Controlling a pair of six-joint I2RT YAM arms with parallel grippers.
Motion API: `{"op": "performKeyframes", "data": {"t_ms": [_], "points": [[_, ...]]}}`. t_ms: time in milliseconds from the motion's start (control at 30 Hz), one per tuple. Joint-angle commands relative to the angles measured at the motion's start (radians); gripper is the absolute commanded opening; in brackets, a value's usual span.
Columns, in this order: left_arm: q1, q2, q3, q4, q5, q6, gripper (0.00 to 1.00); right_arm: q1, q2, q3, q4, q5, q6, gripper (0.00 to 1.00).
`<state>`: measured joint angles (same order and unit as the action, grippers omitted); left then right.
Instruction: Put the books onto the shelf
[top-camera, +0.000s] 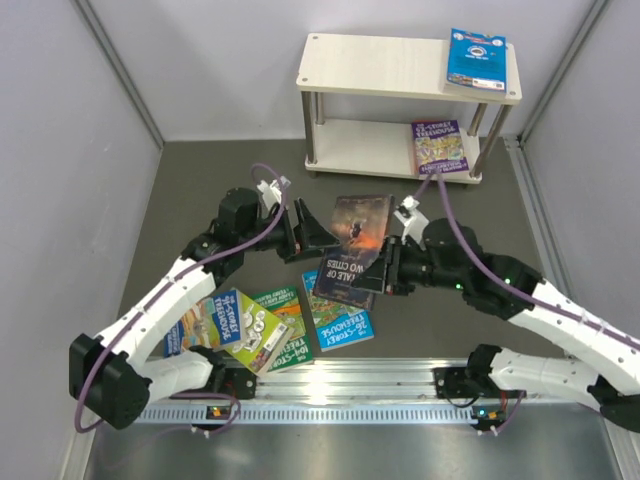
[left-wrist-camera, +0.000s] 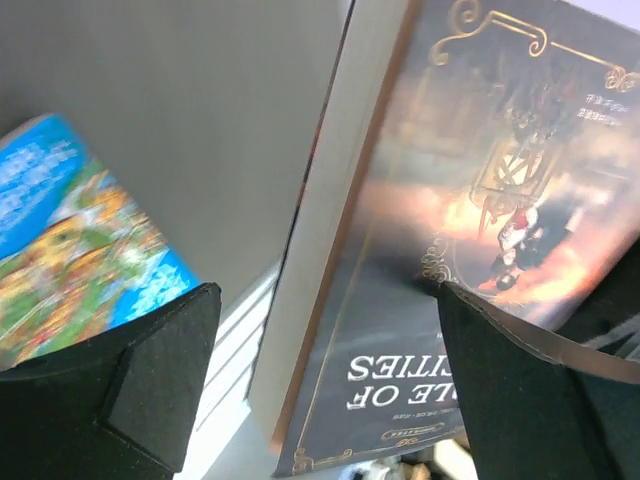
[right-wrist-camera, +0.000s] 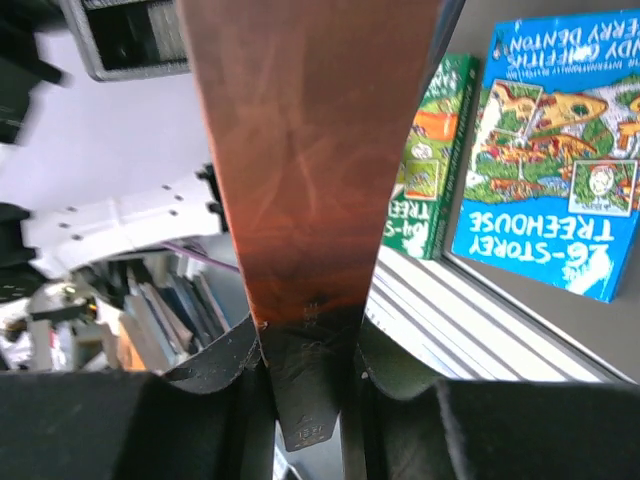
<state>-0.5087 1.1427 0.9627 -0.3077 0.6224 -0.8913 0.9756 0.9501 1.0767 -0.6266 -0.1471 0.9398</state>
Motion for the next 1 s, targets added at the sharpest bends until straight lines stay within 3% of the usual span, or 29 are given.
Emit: {"op": "performKeyframes", "data": {"t_ms": [0, 133, 300, 533, 700, 767, 800, 967], "points": [[0.007, -0.038, -0.082, 0.402, 0.114, -0.226, 0.95, -0.049, -0.134, -0.026, 0.249, -0.072, 0.023, 0.00], [0.010, -0.060, -0.205, 0.739, 0.134, -0.408, 0.99, -0.116, -0.224, -0.131, 0.362, -0.081, 0.085, 0.00], [0.010, -0.040, -0.243, 0.929, 0.171, -0.535, 0.99, -0.153, -0.263, -0.213, 0.554, -0.141, 0.166, 0.00], [0.007, 0.023, -0.197, 0.825, 0.226, -0.462, 0.99, -0.181, -0.234, -0.253, 0.792, -0.229, 0.249, 0.00], [0.007, 0.034, -0.142, 0.480, 0.186, -0.246, 0.99, -0.212, -0.225, -0.239, 0.876, -0.276, 0.287, 0.00], [0.007, 0.035, -0.148, 0.461, 0.172, -0.228, 0.99, -0.232, -0.218, -0.241, 0.918, -0.299, 0.315, 0.00], [0.007, 0.035, -0.174, 0.484, 0.177, -0.254, 0.99, -0.238, -0.218, -0.253, 0.935, -0.319, 0.324, 0.00], [0.007, 0.057, -0.286, 1.011, 0.171, -0.599, 0.99, -0.247, -0.226, -0.311, 1.002, -0.318, 0.347, 0.00]]}}
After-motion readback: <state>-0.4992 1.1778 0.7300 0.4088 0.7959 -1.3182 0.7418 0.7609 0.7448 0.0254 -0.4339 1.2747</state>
